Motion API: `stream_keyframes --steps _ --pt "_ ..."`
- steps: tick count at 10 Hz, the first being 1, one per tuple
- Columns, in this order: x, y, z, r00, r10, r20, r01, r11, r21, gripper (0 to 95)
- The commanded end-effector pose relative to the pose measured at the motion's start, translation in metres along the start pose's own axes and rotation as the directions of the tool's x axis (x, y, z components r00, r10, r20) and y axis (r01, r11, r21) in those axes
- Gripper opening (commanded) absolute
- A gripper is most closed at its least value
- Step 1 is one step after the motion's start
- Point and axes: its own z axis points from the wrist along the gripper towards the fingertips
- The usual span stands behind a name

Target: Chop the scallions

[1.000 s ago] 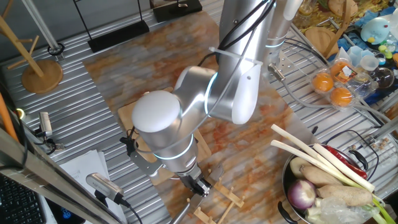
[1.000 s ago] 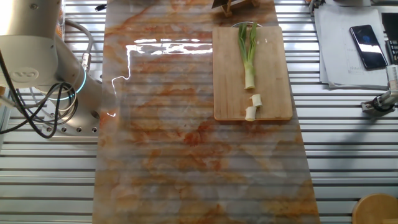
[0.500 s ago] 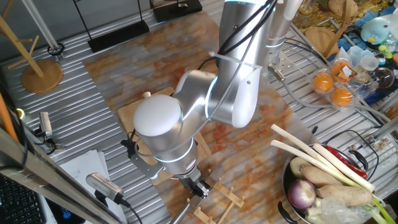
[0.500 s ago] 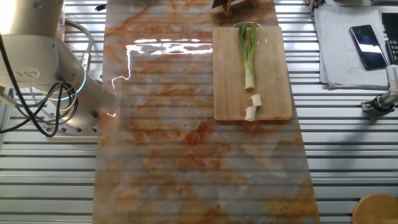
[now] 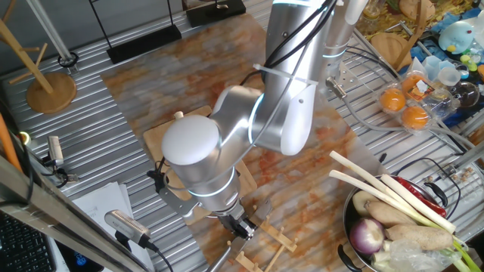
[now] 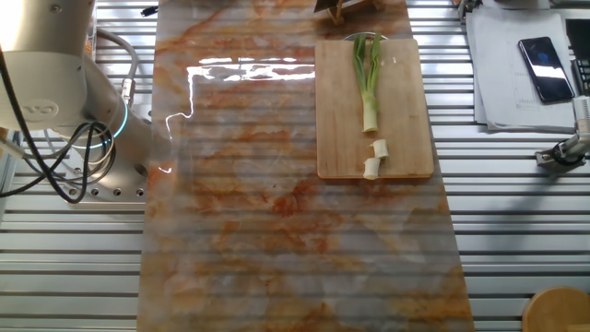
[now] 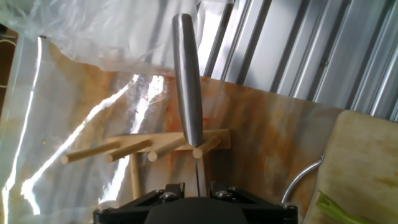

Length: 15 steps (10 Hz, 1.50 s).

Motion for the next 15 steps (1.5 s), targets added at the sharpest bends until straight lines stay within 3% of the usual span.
stream_keyframes --steps 1,5,11,15 --pt "0.0 0.0 0.001 1.0 -0.006 0.003 0.006 1.0 -0.001 19.0" --pt "-0.001 -0.001 0.005 1.0 -0.015 0.007 0.015 1.0 -0.008 19.0" --pt "-0.015 0.003 0.008 1.0 0.002 0.006 -0.002 1.0 -0.003 19.0" --pt "-0.015 0.002 0.01 1.0 -0.001 0.007 0.001 1.0 -0.003 19.0"
